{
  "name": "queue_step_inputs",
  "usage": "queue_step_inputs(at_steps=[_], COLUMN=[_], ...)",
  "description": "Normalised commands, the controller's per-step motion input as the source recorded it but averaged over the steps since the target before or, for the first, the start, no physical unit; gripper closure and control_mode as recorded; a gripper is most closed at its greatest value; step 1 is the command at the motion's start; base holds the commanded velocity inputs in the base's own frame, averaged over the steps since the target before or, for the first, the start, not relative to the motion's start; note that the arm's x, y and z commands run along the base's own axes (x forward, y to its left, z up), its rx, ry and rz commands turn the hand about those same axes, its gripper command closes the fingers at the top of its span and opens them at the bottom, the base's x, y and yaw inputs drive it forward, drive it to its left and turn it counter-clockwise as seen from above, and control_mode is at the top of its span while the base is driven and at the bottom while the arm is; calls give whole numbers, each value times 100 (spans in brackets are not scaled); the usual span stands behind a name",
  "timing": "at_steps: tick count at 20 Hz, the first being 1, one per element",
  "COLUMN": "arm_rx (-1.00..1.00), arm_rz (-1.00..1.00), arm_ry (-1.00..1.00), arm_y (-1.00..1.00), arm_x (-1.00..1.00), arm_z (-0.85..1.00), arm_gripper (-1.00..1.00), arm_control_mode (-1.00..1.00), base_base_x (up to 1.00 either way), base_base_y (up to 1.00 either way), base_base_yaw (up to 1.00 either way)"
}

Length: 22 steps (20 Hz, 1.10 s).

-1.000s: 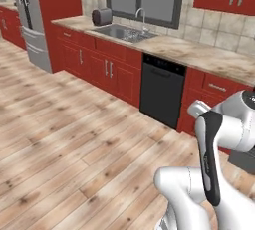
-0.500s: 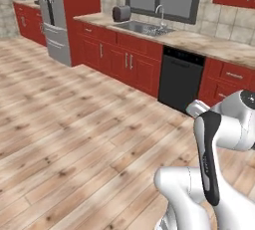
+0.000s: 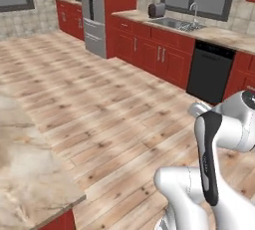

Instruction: Take the chicken drumsticks from the pan and place one on each plate on the dining counter.

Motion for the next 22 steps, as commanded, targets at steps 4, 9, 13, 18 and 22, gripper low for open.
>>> queue_step_inputs(at_steps=[4, 9, 13, 18, 22], arm_rx=[0, 0, 0, 0, 0], arm_rz=[0, 0, 0, 0, 0], arm_ry=[0, 0, 0, 0, 0], arm_y=[0, 0, 0, 0, 0], arm_x=[0, 0, 0, 0, 0], arm_z=[0, 0, 0, 0, 0], arm_gripper=[100, 100, 100, 100, 100], arm_control_mode=[100, 100, 100, 100, 100], base_base_x=[-100, -97, -55, -37, -42], base_base_y=[0, 51, 100, 100, 100], base_base_yaw=[40, 24, 8, 3, 0])
